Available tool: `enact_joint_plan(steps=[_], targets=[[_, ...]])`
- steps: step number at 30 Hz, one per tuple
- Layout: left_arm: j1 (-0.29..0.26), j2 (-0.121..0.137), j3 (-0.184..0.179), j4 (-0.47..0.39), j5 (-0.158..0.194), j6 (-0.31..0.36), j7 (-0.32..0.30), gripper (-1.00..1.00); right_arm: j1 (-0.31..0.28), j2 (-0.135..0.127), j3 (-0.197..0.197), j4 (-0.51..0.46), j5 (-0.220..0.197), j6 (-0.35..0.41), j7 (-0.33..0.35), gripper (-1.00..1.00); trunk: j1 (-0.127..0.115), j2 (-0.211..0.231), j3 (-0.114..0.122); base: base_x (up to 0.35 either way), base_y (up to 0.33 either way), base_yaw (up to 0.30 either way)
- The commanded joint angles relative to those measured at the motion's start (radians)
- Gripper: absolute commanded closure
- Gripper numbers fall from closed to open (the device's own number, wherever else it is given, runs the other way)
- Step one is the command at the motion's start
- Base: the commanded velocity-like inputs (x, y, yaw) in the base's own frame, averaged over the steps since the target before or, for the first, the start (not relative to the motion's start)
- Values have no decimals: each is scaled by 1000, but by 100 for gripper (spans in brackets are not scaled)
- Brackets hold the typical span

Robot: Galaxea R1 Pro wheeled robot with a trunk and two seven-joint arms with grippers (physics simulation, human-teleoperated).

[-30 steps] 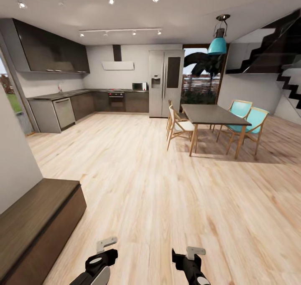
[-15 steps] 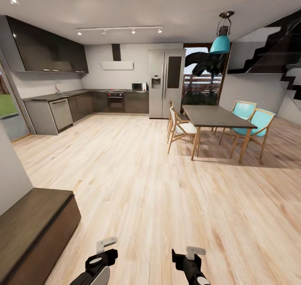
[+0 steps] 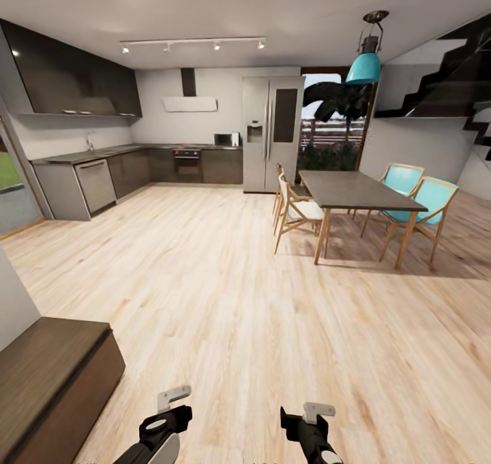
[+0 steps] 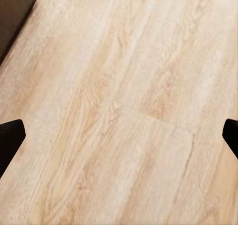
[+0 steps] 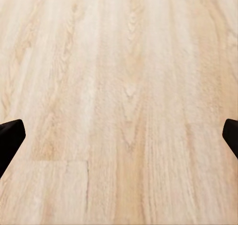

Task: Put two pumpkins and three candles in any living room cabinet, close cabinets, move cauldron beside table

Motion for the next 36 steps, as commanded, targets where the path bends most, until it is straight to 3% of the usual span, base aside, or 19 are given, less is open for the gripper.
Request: enact_joint_plan(steps=[1,17,27,36], targets=[[-1,1,-5,-2,4,4,8,-100,-1,0,9,0,-5,-2,-6,-100,0,-1,-3,14,0,0],[-1,0,-13,-2,4,4,8,-100,-1,0,7,0,-9,-4,-6,-100,0,-1,-28,100,0,0],[-1,0,-43,-2,1,3,8,-100,-1,-1,8,0,-10,-9,-10,-100,0,-1,-30,23,0,-3],[-1,0,-44,-2,1,2,8,-100,-1,-2,7,0,-9,-7,-6,-100,0,-1,-39,0,0,-166]])
